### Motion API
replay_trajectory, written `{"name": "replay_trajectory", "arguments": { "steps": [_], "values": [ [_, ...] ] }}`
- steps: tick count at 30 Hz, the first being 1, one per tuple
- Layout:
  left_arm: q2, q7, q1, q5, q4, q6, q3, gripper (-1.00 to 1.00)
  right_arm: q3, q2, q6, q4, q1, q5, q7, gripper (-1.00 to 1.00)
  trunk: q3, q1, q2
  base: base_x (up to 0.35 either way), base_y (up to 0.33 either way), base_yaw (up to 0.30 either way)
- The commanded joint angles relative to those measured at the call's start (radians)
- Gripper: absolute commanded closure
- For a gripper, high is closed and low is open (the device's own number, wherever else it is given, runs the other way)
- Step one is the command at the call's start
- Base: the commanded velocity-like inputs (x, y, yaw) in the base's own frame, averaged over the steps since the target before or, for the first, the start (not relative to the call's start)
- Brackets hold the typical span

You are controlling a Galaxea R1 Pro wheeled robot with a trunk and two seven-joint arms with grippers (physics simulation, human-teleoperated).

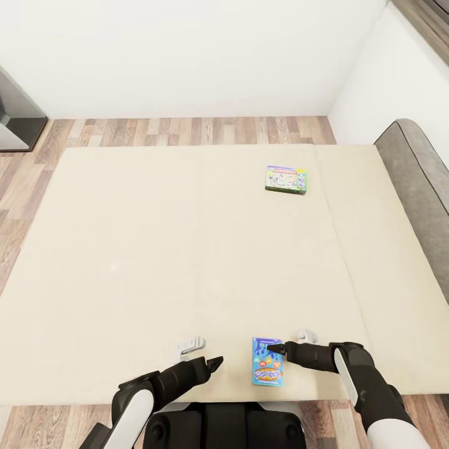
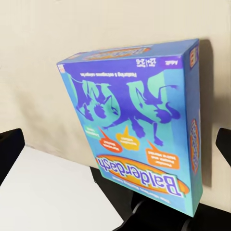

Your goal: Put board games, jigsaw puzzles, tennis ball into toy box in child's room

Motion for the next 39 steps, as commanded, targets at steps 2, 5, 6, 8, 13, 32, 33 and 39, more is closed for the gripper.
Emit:
{"name": "replay_trajectory", "arguments": {
  "steps": [2, 5, 6, 8, 13, 32, 33, 39],
  "values": [
    [0.001, 0.01, -0.001, 0.011, -0.001, 0.001, -0.002, -1.0, -0.002, 0.0, 0.007, -0.001, 0.0, -0.001, 0.002, -1.0, -0.001, 0.0, -0.001, 0.0, 0.0, -0.001],
    [0.001, 0.01, -0.001, 0.01, -0.001, 0.001, -0.002, -1.0, -0.002, 0.0, 0.007, -0.001, 0.001, 0.001, 0.002, -1.0, -0.001, 0.0, -0.001, 0.0, 0.0, -0.001],
    [0.001, 0.01, -0.001, 0.01, -0.001, 0.001, -0.002, -1.0, -0.002, 0.0, 0.007, -0.001, 0.002, 0.003, 0.001, -1.0, -0.001, 0.0, -0.001, 0.0, 0.0, 0.0],
    [0.001, 0.01, -0.001, 0.01, -0.001, 0.001, -0.002, -1.0, -0.002, 0.0, 0.007, -0.001, 0.002, 0.004, 0.001, -1.0, -0.001, 0.0, -0.001, 0.0, 0.0, 0.0],
    [0.001, 0.01, -0.001, 0.01, -0.001, 0.001, -0.002, -1.0, -0.001, 0.001, 0.007, 0.001, 0.003, 0.007, -0.001, -1.0, -0.001, 0.0, -0.001, 0.0, 0.0, 0.0],
    [0.001, 0.01, -0.001, 0.01, -0.001, 0.001, -0.002, -1.0, 0.018, -0.001, -0.001, 0.026, 0.004, 0.013, -0.01, -1.0, -0.001, 0.0, -0.001, 0.0, 0.0, 0.0],
    [0.001, 0.01, -0.001, 0.01, -0.001, 0.001, -0.002, -1.0, 0.018, -0.001, -0.001, 0.026, 0.004, 0.013, -0.01, -1.0, -0.001, 0.0, -0.001, 0.0, 0.0, 0.0],
    [0.001, 0.011, -0.001, 0.01, -0.001, 0.001, -0.002, -1.0, 0.02, -0.001, -0.002, 0.028, 0.004, 0.013, -0.01, -1.0, -0.001, 0.0, -0.001, 0.0, 0.0, 0.0]
  ]
}}
